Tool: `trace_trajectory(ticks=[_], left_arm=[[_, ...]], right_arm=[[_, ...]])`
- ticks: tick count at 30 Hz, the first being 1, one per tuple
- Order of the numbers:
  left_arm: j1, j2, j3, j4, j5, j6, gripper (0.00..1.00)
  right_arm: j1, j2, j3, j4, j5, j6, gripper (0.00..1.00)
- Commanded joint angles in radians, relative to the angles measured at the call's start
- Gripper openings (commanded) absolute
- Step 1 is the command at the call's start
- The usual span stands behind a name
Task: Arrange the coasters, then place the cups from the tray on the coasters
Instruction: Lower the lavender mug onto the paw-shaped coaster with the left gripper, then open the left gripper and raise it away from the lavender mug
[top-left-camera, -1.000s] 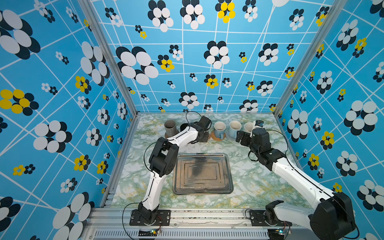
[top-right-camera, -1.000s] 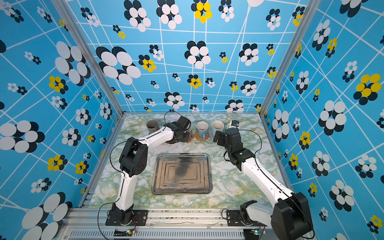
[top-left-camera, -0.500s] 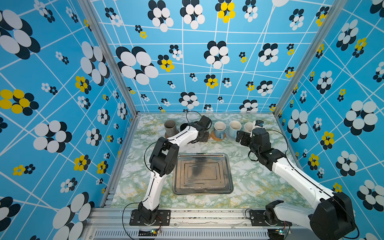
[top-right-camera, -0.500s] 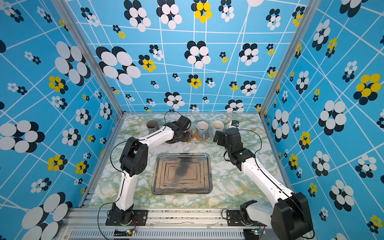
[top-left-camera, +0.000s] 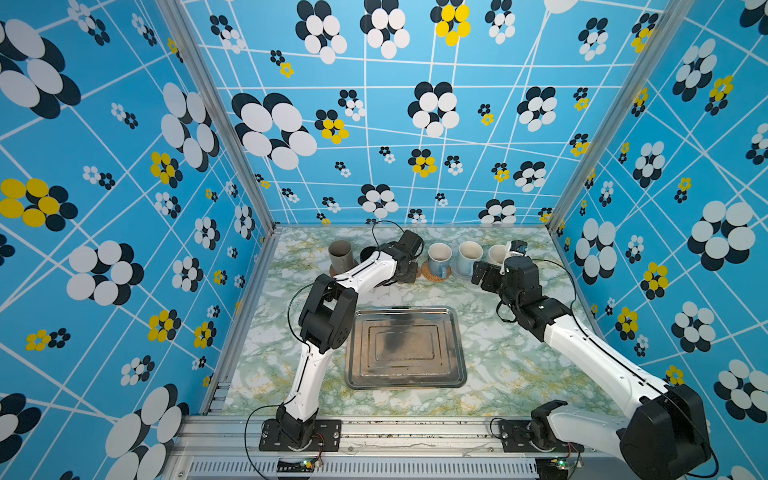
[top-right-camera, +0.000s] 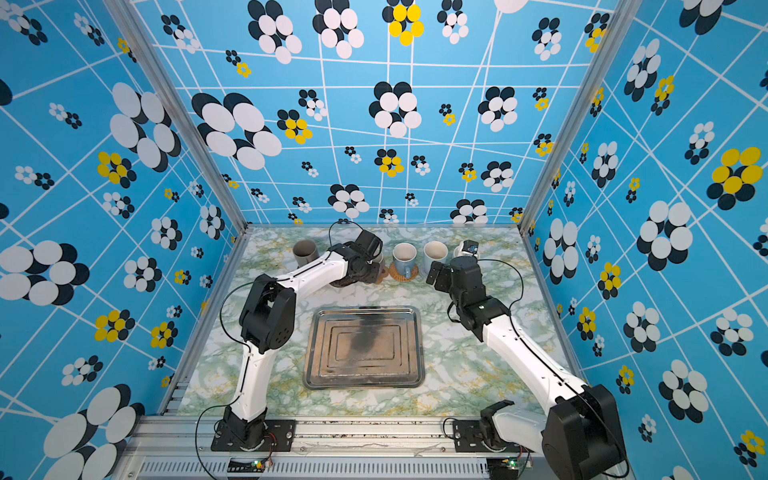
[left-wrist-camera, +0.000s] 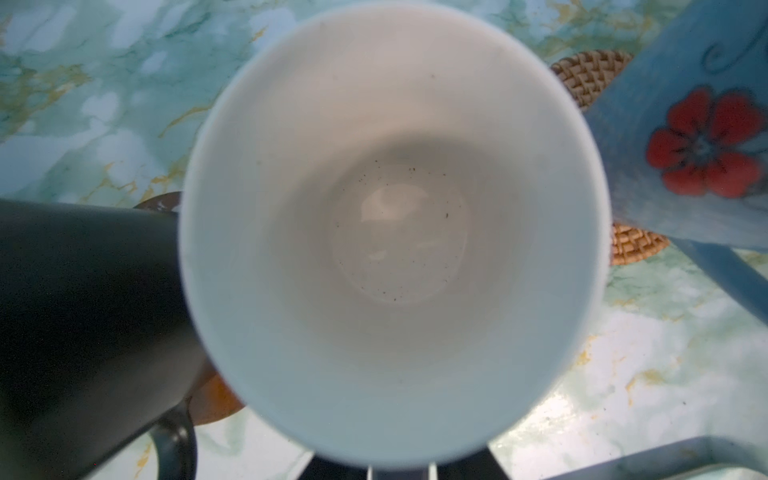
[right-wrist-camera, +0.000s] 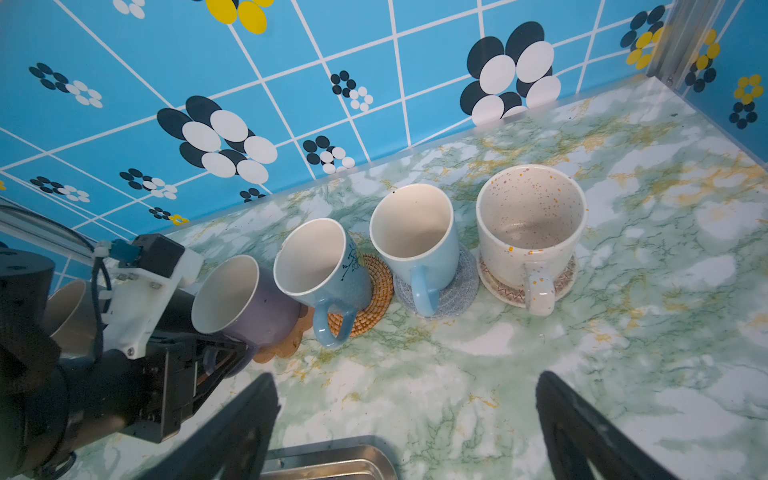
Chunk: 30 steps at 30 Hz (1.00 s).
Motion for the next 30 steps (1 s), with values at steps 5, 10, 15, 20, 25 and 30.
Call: trace_trajectory(ticks=[5,10,15,20,25,30], left_arm=[[0.007,0.014,0.035,0.001,-0.018,0.013,0.40],[0.006,0.009,0.035,-0.004,-0.016,0.013,0.51],[0.000,-0.001,0.031,-0.008,-0.022,0.010,0.66],[-0.006,-0.040,0.000,0.003,-0.042,0.009,0.78],[-0.010,-0.105,-0.041,0.022,-0.052,0.008,0.83],[-0.022,-0.193,-0.108,0.058,-0.073,0.014,0.94]], right_arm=[[-0.006,0.000,-0.001,0.001,-0.012,0.003,0.99],[-0.007,-0.003,-0.001,-0.002,-0.012,0.003,0.99],[-0.006,-0.007,-0.002,-0.005,-0.014,0.004,0.99],[-0.006,-0.008,-0.002,-0.005,-0.011,0.003,0.99],[-0.006,-0.017,0.000,-0.013,-0.029,0.008,0.99],[-0.006,-0.048,-0.011,-0.011,-0.040,0.010,0.99]])
